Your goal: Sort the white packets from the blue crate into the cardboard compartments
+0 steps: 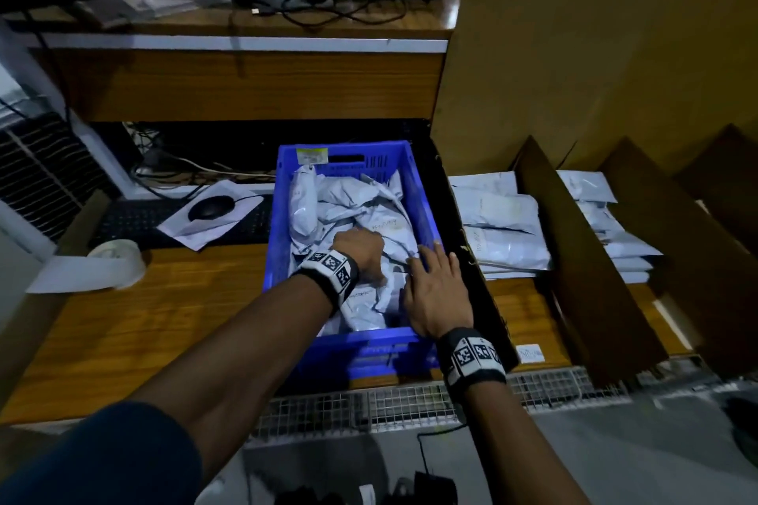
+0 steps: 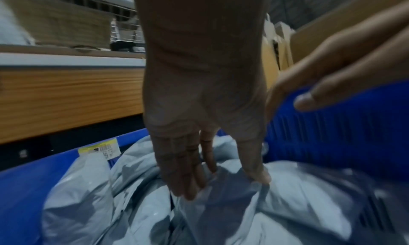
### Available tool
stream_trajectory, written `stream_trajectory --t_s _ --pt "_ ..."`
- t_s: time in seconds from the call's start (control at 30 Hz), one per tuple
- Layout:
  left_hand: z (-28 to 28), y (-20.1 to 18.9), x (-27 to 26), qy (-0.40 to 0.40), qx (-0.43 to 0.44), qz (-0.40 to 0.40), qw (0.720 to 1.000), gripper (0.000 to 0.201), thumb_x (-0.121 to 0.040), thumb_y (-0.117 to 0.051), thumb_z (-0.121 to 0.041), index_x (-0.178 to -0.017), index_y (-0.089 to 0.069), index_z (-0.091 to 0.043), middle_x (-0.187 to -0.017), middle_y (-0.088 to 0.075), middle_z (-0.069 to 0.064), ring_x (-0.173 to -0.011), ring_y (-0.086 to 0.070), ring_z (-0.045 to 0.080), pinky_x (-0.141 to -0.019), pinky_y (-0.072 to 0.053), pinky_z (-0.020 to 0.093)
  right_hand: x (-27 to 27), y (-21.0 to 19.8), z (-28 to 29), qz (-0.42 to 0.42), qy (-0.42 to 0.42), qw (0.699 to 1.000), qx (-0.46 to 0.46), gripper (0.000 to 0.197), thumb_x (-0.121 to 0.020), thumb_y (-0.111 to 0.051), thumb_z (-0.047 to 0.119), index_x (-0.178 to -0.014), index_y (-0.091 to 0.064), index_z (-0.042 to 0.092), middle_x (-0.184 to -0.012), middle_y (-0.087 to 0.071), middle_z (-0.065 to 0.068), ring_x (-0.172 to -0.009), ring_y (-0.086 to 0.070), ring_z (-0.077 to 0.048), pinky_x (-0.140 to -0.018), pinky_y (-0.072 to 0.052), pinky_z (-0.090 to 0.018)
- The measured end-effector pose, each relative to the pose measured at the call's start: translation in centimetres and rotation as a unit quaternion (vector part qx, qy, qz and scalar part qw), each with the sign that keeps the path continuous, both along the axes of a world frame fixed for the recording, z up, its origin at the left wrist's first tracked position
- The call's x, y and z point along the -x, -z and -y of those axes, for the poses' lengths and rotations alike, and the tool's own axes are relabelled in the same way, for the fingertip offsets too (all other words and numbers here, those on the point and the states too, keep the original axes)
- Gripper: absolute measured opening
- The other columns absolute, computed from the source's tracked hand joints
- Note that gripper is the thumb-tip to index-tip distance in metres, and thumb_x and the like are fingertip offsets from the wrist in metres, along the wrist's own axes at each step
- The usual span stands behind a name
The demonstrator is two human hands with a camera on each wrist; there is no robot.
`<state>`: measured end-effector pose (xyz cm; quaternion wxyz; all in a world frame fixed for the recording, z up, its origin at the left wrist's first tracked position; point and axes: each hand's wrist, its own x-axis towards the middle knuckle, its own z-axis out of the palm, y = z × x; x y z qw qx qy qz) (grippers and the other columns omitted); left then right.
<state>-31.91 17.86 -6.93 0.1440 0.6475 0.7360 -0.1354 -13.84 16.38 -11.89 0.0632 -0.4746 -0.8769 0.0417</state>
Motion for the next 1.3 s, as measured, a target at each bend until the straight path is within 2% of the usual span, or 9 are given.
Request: stream_trajectory --t_s 0.27,0.47,0.57,0.67,0.83,0.93,1.07,1.17,1.3 --pt "0.3 -0.2 0.1 0.028 -0.005 -0.014 0.999 0.027 -0.094 -0.062 -0.025 -0.118 -0.068 -0.014 -0.126 -0.067 0.016 -0.112 -0.067 0.038 -0.091 -0.056 0.046 0.1 -0.1 0.0 -0.004 -0.004 1.0 0.005 0.044 -0.101 -0.043 0.035 -0.14 -0.052 0.017 -0.163 -0.04 -0.011 -0.16 -0.018 -0.035 -0.129 -0.015 -0.058" --pt "0.8 -5.1 4.2 -0.029 0.016 0.152 0.988 0.01 -0.096 -0.073 -0.022 -0.103 -0.073 -0.015 -0.104 -0.074 0.006 -0.099 -0.068 0.029 -0.083 -0.056 0.036 -0.1 -0.4 0.3 -0.03 -0.003 1.0 -0.009 0.044 -0.102 -0.041 0.033 -0.141 -0.048 0.015 -0.157 -0.045 -0.009 -0.157 -0.026 -0.035 -0.128 -0.019 -0.059" --pt "2.5 -7.1 7.1 -0.078 0.031 0.309 0.947 0.013 -0.099 -0.07 -0.01 -0.088 -0.068 -0.016 -0.074 -0.068 -0.002 -0.076 -0.065 0.019 -0.062 -0.051 0.028 0.1 -0.4 0.3 -0.032 -0.003 0.999 -0.013 0.058 -0.102 -0.044 0.039 -0.153 -0.036 0.014 -0.16 -0.041 -0.01 -0.156 -0.026 -0.032 -0.128 -0.019 -0.058" --pt "4.8 -9.0 8.9 -0.098 0.04 0.42 0.901 0.017 -0.105 -0.06 -0.003 -0.09 -0.063 -0.011 -0.062 -0.061 -0.011 -0.058 -0.057 0.006 -0.062 -0.047 0.026 0.0 -0.3 0.3 -0.042 -0.004 0.999 -0.004 0.077 -0.103 -0.045 0.052 -0.164 -0.02 0.013 -0.167 -0.03 -0.011 -0.158 -0.021 -0.031 -0.129 -0.014 -0.057" --pt "8.4 -10.4 10.0 -0.143 0.015 0.546 0.825 0.017 -0.108 -0.059 -0.013 -0.093 -0.067 -0.016 -0.09 -0.064 0.009 -0.085 -0.059 0.026 -0.071 -0.052 0.035 -0.5 -1.1 0.7 -0.135 -0.036 0.99 -0.022 0.105 -0.09 -0.052 0.079 -0.166 -0.016 0.016 -0.167 -0.032 -0.009 -0.158 -0.024 -0.031 -0.129 -0.016 -0.06" --pt "9.9 -11.0 9.5 -0.182 -0.019 0.612 0.77 0.011 -0.107 -0.06 -0.017 -0.098 -0.065 -0.013 -0.096 -0.073 -0.005 -0.086 -0.073 0.015 -0.073 -0.063 0.037 -0.3 -3.0 1.6 -0.234 -0.085 0.968 -0.022 0.118 -0.079 -0.063 0.087 -0.164 -0.021 0.019 -0.162 -0.039 -0.008 -0.151 -0.037 -0.029 -0.124 -0.033 -0.053" --pt "10.5 -11.2 8.2 -0.215 -0.039 0.686 0.693 0.016 -0.109 -0.055 -0.019 -0.11 -0.067 -0.008 -0.099 -0.075 0.007 -0.086 -0.077 0.027 -0.083 -0.065 0.05 1.5 -6.0 3.9 -0.302 -0.137 0.944 -0.005 0.11 -0.076 -0.081 0.07 -0.159 -0.032 0.018 -0.157 -0.044 -0.005 -0.144 -0.042 -0.025 -0.116 -0.04 -0.041" --pt "10.4 -11.4 7.2 -0.222 -0.031 0.717 0.66 0.029 -0.107 -0.054 -0.024 -0.125 -0.065 -0.004 -0.12 -0.07 0.018 -0.105 -0.074 0.042 -0.082 -0.064 0.048 2.6 -6.4 4.2 -0.313 -0.132 0.94 0.004 0.084 -0.089 -0.078 0.042 -0.157 -0.035 0.018 -0.156 -0.045 -0.003 -0.143 -0.044 -0.025 -0.108 -0.046 -0.041" --pt "10.0 -11.4 6.6 -0.251 -0.066 0.707 0.658 0.031 -0.109 -0.054 -0.038 -0.111 -0.066 -0.009 -0.117 -0.074 0.015 -0.107 -0.074 0.039 -0.084 -0.064 0.045 2.2 -6.9 3.3 -0.429 -0.087 0.898 0.044 0.046 -0.096 -0.064 0.007 -0.14 -0.055 0.017 -0.128 -0.065 0.0 -0.113 -0.063 -0.019 -0.084 -0.05 -0.033"
